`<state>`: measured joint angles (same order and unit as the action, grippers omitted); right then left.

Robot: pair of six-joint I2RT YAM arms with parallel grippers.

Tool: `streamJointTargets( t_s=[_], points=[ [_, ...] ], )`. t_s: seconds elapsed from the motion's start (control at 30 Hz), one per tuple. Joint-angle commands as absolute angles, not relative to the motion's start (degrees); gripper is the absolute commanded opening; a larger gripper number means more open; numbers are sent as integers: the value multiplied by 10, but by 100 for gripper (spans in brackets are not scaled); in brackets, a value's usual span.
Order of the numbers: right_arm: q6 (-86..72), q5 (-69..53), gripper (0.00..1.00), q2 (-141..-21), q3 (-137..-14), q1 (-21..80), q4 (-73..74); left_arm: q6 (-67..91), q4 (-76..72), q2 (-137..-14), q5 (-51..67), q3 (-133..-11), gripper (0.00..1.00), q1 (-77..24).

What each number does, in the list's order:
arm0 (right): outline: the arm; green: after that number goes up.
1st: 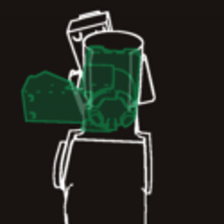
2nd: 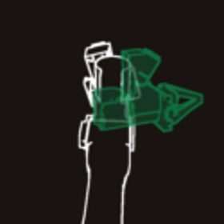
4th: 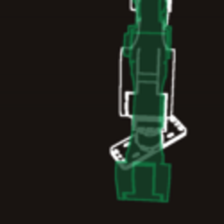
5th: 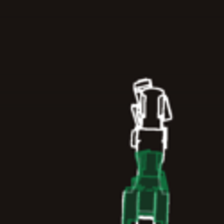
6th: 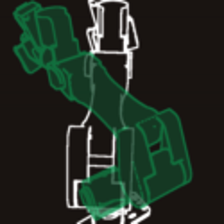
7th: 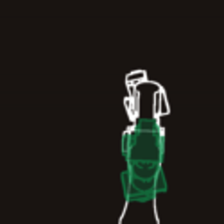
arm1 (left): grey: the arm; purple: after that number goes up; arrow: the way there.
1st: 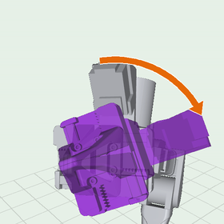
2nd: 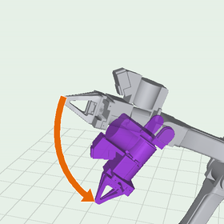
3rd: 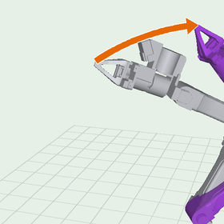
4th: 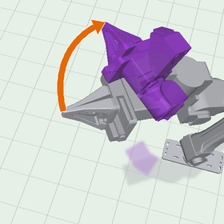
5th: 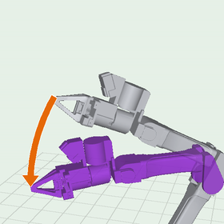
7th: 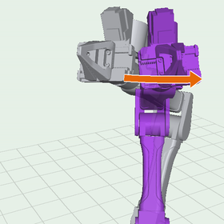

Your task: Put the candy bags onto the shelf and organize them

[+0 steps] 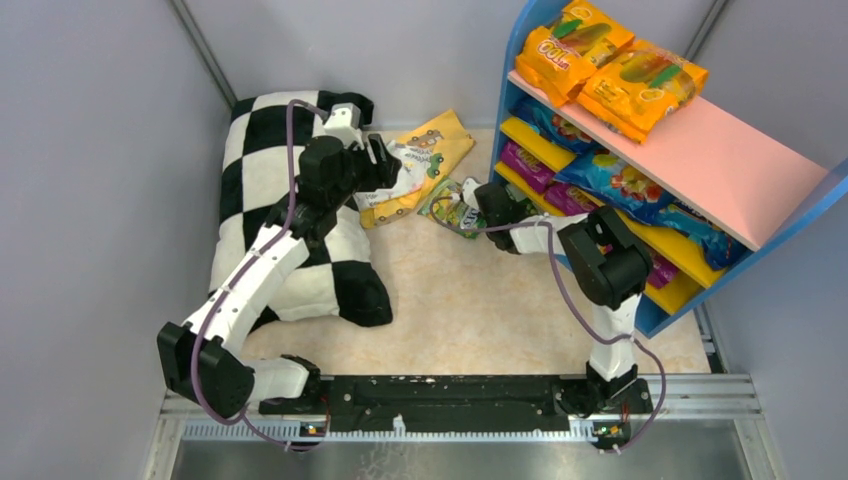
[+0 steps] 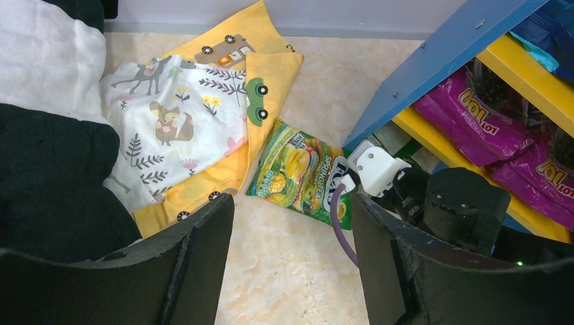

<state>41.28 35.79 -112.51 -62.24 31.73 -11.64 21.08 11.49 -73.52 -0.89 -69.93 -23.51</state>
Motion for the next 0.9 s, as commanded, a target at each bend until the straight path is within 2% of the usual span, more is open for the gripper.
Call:
streamJointTargets(
  t_s=[0.0,0.17,0.43,0.5,0.7,0.73,0.87],
  points=[
    [451,312,7,-1137,-624,314,-191,214,86,-739,-3,-694,71,-230],
    [507,287,5,-1135,-588,312,-243,217,85,-743,-3,-694,71,-229],
    [512,238,6,-1102,-545,295,-288,219,84,-749,14,-693,71,-229],
    [505,253,11,-1101,-550,298,-276,220,84,-748,16,-693,71,-229],
    [474,355,47,-1075,-540,335,-264,221,83,-746,18,-692,71,-228],
    [461,365,51,-1064,-536,340,-252,221,83,-746,19,-693,71,-228],
    [392,380,53,-1030,-525,347,-193,224,82,-745,24,-692,71,-228]
  ],
)
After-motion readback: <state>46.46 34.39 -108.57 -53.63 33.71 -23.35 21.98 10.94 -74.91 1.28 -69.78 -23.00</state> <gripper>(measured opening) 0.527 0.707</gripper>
